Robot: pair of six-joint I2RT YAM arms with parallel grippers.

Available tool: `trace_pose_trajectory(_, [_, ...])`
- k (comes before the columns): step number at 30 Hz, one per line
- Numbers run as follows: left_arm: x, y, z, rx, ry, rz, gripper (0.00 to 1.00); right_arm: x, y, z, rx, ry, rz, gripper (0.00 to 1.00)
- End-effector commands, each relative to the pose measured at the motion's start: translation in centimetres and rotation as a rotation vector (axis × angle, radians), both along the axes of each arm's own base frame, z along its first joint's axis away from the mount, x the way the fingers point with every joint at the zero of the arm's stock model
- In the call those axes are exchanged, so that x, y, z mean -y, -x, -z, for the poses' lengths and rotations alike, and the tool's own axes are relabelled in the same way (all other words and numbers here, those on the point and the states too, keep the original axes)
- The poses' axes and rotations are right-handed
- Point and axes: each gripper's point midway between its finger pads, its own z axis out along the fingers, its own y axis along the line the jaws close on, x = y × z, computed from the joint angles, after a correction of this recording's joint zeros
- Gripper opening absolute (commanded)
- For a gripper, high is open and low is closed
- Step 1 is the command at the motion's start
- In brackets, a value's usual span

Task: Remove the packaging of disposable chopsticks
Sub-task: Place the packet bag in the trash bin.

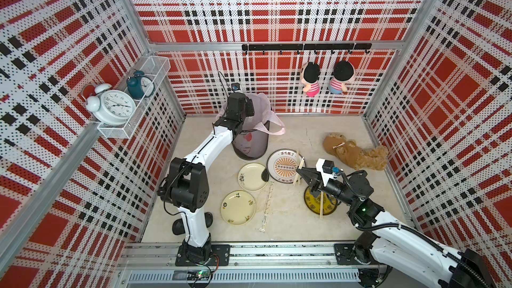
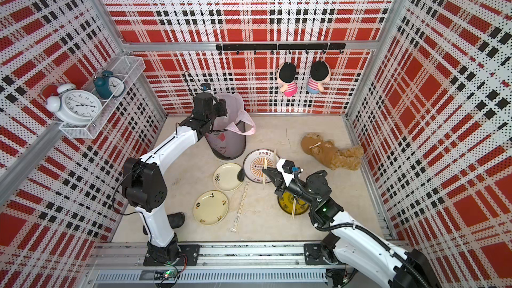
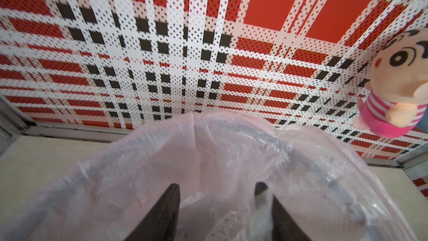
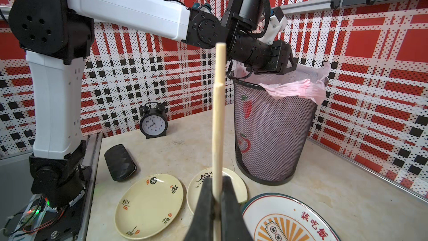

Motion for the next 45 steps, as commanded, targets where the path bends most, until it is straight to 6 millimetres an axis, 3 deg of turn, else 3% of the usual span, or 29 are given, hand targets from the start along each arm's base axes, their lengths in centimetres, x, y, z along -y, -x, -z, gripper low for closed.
trace_pose_trajectory(1, [-0.6,1.2,-2.5,0.021,-0.020,-0.033,0.73,0.3,-0.3,0.0,0.011,0.001,0.016,0.00])
trace_pose_trajectory(8, [-1.6,3.8,-4.8,0.063,-0.002,-0.047,0.76,-0.1,-0.6,0.4,-0.006,0.012,0.011,0.00])
trace_pose_trajectory(12, [-1.6,6.2,-6.7,0.119,0.038,-0.013,0.96,-0.6,-1.3,0.9,-0.045,0.029,0.012,0.00])
trace_pose_trajectory(15, [-1.1,6.7,-7.4,0.137,0.073,0.056,0.99,-0.9,-1.4,1.1,-0.059,0.035,-0.003,0.00])
trace_pose_trajectory(16, [-0.9,6.4,-7.0,0.121,0.069,0.074,0.94,-1.0,-1.4,1.0,-0.060,0.034,-0.008,0.00])
trace_pose_trajectory(18, [-0.4,5.2,-5.1,0.060,0.051,0.101,0.63,-1.0,-1.2,0.9,-0.060,0.033,-0.016,0.00])
trace_pose_trajectory(19, [-0.3,4.7,-4.3,0.038,0.048,0.105,0.62,-1.0,-1.1,0.9,-0.059,0.033,-0.016,0.00])
trace_pose_trajectory(20, [0.1,4.4,-3.6,0.024,0.052,0.119,0.46,-1.0,-1.1,0.9,-0.057,0.031,-0.015,0.00])
trace_pose_trajectory(21, [0.4,4.1,-3.1,0.017,0.055,0.133,0.09,-0.9,-1.1,0.9,-0.055,0.031,-0.012,0.00])
trace_pose_trajectory(22, [0.5,3.9,-2.9,0.018,0.057,0.133,0.00,-0.9,-1.2,0.9,-0.055,0.031,-0.009,0.00])
trace_pose_trajectory(24, [0.7,3.4,-2.4,0.014,0.055,0.130,0.00,-0.8,-1.3,1.0,-0.057,0.033,-0.004,0.00])
trace_pose_trajectory(25, [0.9,3.2,-2.1,0.004,0.055,0.140,0.12,-0.9,-1.3,1.1,-0.059,0.036,-0.002,0.00])
trace_pose_trajectory(26, [1.2,2.9,-1.8,-0.012,0.056,0.152,0.39,-0.9,-1.4,1.1,-0.059,0.039,-0.002,0.00])
trace_pose_trajectory(27, [1.3,2.7,-1.6,-0.022,0.054,0.158,0.58,-1.0,-1.5,1.3,-0.063,0.043,0.000,0.00])
trace_pose_trajectory(29, [1.1,2.6,-1.5,-0.035,0.042,0.140,0.79,-1.1,-1.7,1.4,-0.064,0.047,0.001,0.00])
trace_pose_trajectory(36, [-1.0,4.0,-3.3,-0.013,0.021,0.064,0.88,-1.2,-1.9,1.8,-0.071,0.057,0.002,0.00])
trace_pose_trajectory(41, [-5.6,4.6,-3.7,-0.034,-0.004,-0.091,0.89,-1.0,-1.7,1.4,-0.064,0.049,0.004,0.00])
trace_pose_trajectory(43, [-6.5,5.0,-3.8,-0.033,-0.008,-0.124,0.87,-1.0,-1.6,1.3,-0.063,0.046,0.006,0.00])
trace_pose_trajectory(44, [-8.8,4.9,-3.8,-0.033,-0.010,-0.180,0.86,-0.9,-1.6,1.3,-0.061,0.045,0.006,0.00])
trace_pose_trajectory(45, [-9.5,5.1,-3.8,-0.034,-0.011,-0.196,0.85,-0.9,-1.6,1.3,-0.061,0.044,0.004,0.00])
